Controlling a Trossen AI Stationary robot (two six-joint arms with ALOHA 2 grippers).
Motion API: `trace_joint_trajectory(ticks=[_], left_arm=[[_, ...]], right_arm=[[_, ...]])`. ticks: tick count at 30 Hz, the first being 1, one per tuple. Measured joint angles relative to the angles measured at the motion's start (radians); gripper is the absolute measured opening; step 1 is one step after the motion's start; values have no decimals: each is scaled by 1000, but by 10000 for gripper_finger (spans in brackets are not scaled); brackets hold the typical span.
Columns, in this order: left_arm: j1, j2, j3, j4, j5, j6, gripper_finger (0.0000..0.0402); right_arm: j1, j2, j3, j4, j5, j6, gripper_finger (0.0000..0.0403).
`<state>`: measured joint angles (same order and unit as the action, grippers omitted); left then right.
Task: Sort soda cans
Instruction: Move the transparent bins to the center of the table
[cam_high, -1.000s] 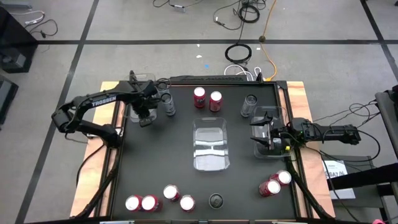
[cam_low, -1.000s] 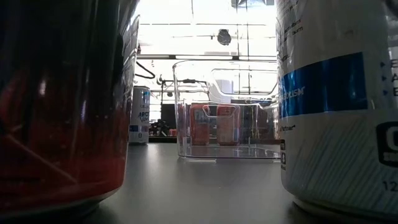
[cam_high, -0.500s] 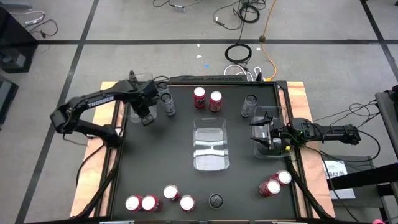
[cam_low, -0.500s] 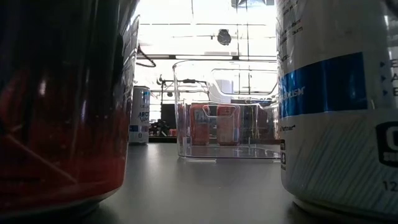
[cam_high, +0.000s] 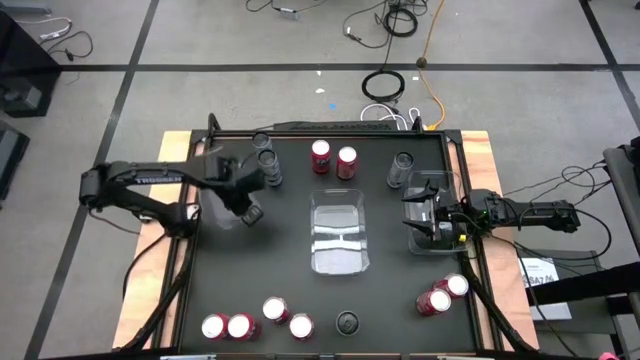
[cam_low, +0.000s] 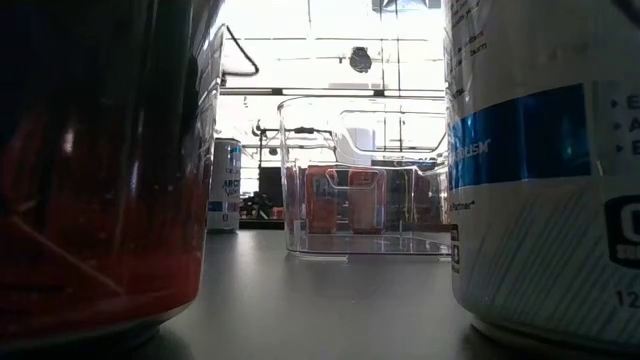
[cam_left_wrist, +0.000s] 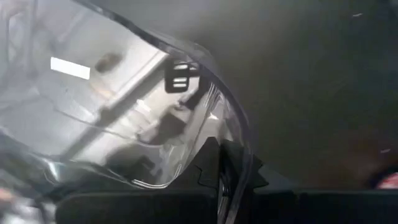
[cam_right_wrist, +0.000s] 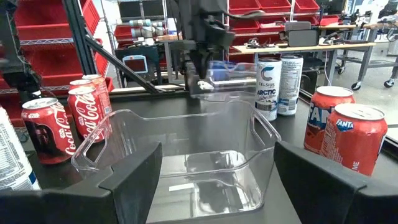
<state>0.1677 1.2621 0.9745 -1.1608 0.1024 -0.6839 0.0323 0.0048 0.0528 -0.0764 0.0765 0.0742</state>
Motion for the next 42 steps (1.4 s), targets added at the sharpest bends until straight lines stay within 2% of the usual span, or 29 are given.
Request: trace_joint_trajectory(ticks=[5, 8, 14, 19, 27, 35, 42], left_arm=[[-191, 1, 0, 96, -2, -289, 10], [-282, 14, 3, 171, -22, -409, 10], [-387, 142, 121, 201, -47, -465, 9], [-418, 296, 260, 185, -33, -378, 8], [-432, 486, 447, 101, -26, -104, 8], [-432, 528, 527, 89, -53, 144, 8], [-437, 528, 528, 18, -51, 226, 8]], right_arm=[[0, 0, 0, 0, 0, 0, 303], [0, 0, 0, 0, 0, 0, 303], [0, 0, 0, 0, 0, 0, 303], [0, 0, 0, 0, 0, 0, 303], [0, 0, 0, 0, 0, 0, 303], [0, 0, 0, 0, 0, 0, 303], [0, 0, 0, 0, 0, 0, 303]])
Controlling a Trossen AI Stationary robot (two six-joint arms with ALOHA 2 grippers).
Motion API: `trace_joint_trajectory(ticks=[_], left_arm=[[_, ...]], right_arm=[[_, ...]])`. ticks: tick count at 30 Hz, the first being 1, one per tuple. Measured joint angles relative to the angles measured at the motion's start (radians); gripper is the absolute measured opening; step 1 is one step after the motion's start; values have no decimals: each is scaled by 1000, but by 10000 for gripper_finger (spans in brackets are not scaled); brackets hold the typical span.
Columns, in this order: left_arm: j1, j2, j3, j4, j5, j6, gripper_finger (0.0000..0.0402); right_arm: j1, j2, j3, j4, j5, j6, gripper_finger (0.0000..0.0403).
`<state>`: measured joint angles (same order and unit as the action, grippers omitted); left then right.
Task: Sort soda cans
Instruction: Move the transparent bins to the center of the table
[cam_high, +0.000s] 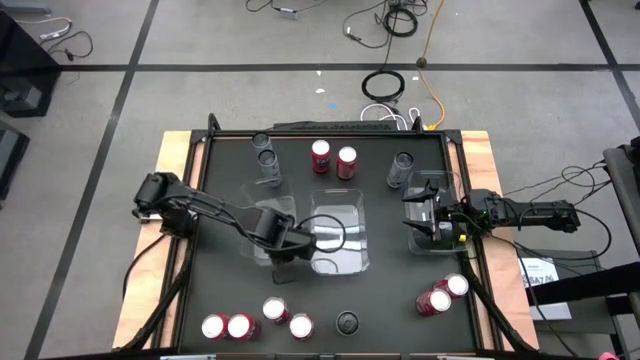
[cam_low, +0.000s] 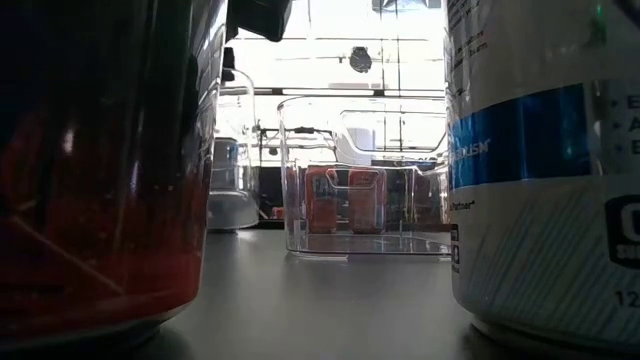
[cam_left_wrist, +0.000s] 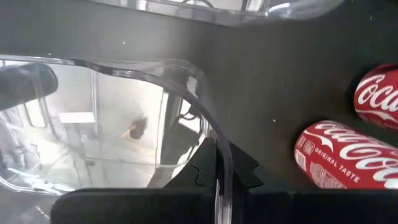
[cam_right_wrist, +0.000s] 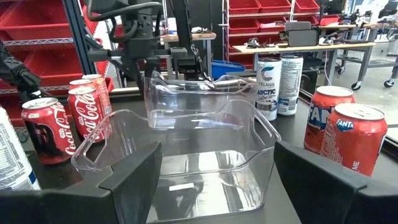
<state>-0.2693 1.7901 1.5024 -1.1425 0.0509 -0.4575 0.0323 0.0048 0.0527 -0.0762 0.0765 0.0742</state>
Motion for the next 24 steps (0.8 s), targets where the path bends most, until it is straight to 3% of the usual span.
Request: trace_joint_trajectory(ticks=[24], left_arm=[[-82, 89, -1, 94, 40, -113, 15]], right_arm=[[0, 0, 0, 0, 0, 0, 303]])
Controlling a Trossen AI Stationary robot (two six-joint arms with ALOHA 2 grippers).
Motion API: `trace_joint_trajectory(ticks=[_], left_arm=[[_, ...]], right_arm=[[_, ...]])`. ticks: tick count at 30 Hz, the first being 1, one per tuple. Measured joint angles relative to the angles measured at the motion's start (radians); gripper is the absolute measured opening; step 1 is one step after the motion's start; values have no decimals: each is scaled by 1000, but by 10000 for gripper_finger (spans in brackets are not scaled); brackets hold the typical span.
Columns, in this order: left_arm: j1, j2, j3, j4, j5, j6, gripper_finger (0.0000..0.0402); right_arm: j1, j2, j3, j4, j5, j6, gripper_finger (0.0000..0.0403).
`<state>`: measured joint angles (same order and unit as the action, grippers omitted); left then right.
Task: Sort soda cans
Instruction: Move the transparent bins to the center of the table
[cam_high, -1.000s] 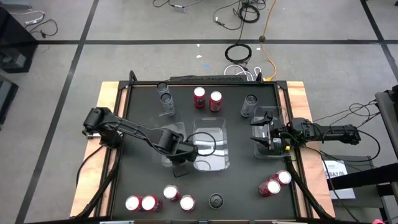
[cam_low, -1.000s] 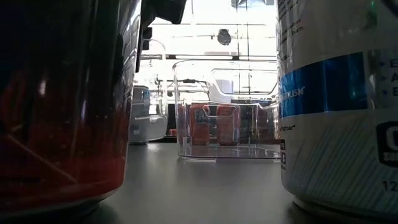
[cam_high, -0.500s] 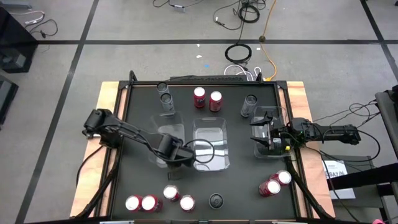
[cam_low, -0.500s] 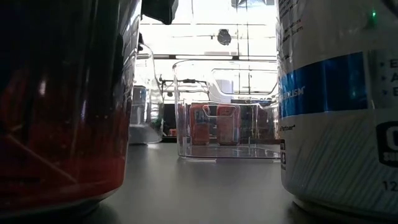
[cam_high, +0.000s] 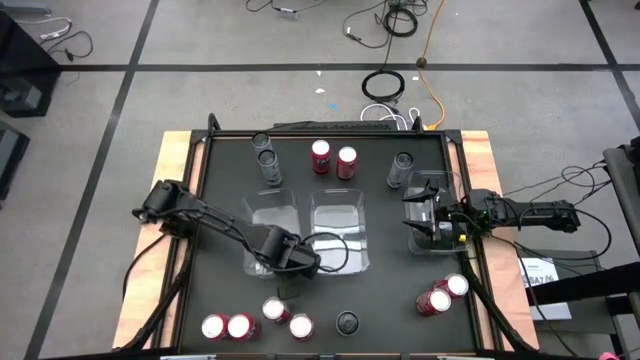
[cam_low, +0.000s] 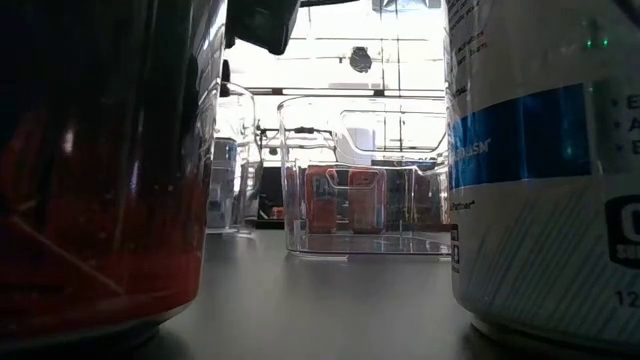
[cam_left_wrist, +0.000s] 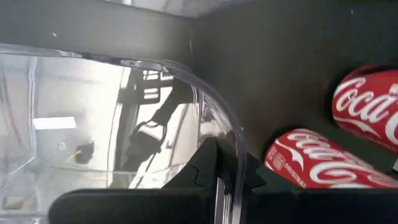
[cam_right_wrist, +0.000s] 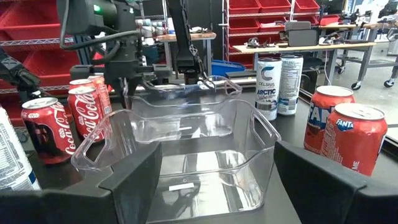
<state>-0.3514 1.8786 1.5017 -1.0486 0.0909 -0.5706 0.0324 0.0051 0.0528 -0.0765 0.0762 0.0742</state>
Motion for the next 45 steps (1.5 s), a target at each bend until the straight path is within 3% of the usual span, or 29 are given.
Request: trace_joint_trajectory(ticks=[30, 45], left_arm=[[-36, 11, -2, -9, -69, 125, 17], [-35, 12, -2, 24, -74, 106, 17]], right_arm=[[0, 0, 0, 0, 0, 0, 303], [0, 0, 0, 0, 0, 0, 303]])
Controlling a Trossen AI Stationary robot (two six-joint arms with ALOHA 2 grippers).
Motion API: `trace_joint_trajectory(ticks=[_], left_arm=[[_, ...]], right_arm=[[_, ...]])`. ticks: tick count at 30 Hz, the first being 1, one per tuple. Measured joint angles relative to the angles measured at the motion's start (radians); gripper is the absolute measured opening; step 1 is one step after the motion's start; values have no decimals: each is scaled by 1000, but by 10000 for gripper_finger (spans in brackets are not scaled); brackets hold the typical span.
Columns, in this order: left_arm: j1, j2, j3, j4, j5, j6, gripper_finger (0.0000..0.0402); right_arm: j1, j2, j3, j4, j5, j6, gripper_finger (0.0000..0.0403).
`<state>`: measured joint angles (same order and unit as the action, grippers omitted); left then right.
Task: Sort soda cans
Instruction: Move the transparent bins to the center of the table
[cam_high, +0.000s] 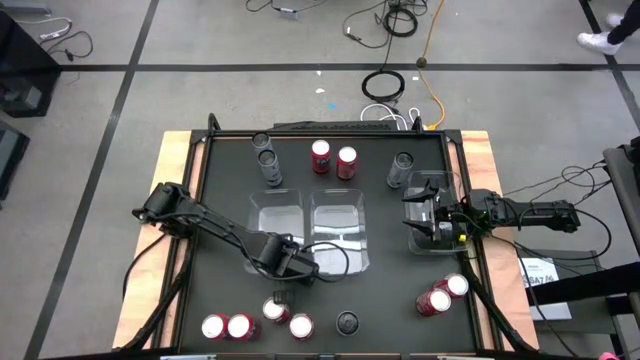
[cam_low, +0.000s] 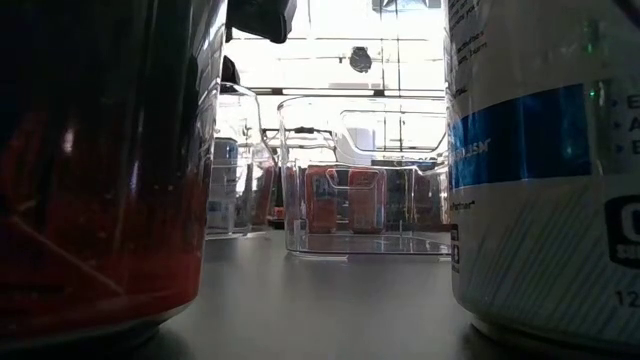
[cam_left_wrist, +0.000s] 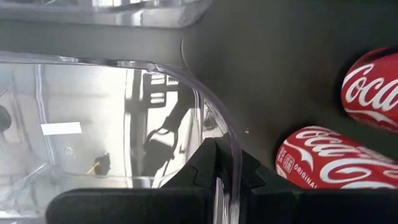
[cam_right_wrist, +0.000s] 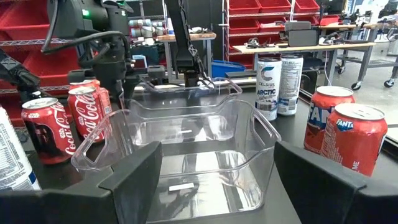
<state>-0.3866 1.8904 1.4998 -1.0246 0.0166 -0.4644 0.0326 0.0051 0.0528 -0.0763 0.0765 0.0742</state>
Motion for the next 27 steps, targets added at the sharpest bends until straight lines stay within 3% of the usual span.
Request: trace_joint_trajectory(ticks=[5, 16, 27], left_arm=[[0, 0, 0, -3, 0, 0, 22], [0, 0, 0, -3, 1, 1, 78], [2, -7, 59, -44, 13, 0, 82]], right_arm=[[0, 0, 0, 0, 0, 0, 303], [0, 0, 0, 0, 0, 0, 303], [0, 0, 0, 0, 0, 0, 303]])
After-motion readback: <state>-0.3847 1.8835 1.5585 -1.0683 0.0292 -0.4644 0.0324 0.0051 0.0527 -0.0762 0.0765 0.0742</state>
